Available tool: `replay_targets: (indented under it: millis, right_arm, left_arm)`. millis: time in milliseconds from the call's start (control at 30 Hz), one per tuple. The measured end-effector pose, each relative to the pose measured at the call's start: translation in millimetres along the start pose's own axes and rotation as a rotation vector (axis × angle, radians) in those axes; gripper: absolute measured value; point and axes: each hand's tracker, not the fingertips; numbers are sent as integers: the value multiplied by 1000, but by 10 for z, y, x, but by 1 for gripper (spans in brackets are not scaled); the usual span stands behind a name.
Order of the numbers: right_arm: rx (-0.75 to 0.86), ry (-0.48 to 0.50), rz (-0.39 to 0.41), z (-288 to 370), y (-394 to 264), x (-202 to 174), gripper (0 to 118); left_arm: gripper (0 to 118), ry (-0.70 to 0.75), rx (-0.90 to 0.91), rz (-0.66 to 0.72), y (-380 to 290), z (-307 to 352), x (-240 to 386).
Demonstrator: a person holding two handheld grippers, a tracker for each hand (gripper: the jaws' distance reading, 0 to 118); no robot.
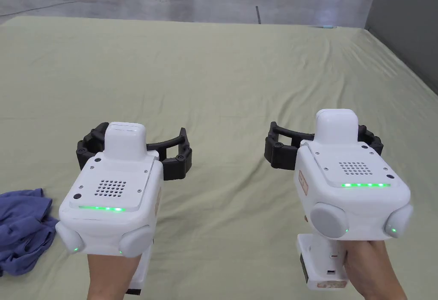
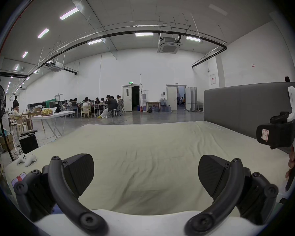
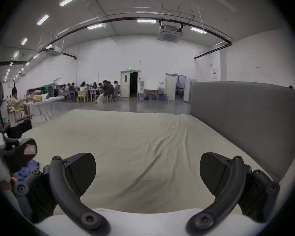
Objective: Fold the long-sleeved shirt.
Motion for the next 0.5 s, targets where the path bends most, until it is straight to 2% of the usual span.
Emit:
replay_targets:
  millis: [100,167,300,500]
  right_arm:
    - [6,-31,-45,15,43,-14,118]
    - [20,-83,-33,28,57,-39,118]
    - [14,-71,-19,64,79,-49,118]
    - [-15,-31,-99,44,108,-16,118]
  left_arm:
    - [118,1,0,3,4,13,0]
    - [118,0,-2,6,3,13,0]
    - [118,-1,-5,0,-1,8,10]
    - [118,-8,-7,-4,2,1,22]
